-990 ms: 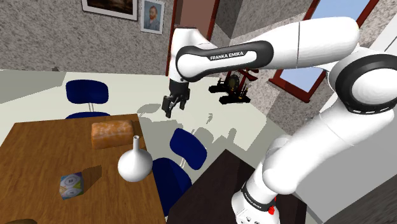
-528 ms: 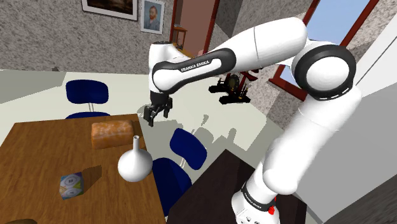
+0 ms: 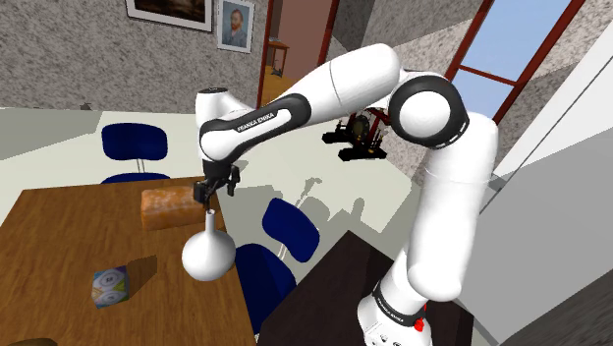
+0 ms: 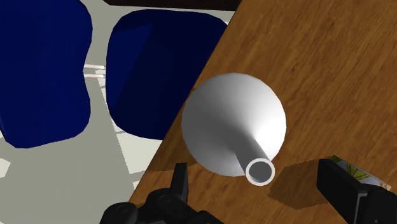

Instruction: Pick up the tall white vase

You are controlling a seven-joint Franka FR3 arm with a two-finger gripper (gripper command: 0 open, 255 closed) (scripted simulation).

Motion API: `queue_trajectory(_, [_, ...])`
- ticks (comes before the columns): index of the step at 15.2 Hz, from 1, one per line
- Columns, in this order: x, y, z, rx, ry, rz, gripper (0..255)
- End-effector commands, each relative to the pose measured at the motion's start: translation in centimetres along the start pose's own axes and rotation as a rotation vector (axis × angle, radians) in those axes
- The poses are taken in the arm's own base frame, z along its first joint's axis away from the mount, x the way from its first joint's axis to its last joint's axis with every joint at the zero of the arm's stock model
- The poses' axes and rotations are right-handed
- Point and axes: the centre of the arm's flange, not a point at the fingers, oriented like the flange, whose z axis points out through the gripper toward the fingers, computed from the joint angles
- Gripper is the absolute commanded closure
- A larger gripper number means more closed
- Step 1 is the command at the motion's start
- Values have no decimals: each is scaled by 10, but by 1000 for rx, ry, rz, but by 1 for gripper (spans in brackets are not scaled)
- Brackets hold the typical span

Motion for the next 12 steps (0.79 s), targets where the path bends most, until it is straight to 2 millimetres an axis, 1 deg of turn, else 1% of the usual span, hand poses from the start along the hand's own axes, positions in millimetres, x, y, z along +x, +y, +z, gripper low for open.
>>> queue_trajectory(1, [16,-10,21,2,-9,0,0])
queue_trajectory(2, [24,-15,30,3,-14,0,0])
queue_trajectory(3, [27,-16,32,4,-15,0,0])
queue_trajectory(9, [30,-16,64,4,-15,0,0])
queue_trajectory(10, [31,-17,72,4,-15,0,0])
queue_trajectory(12, [31,-17,72,4,-15,0,0])
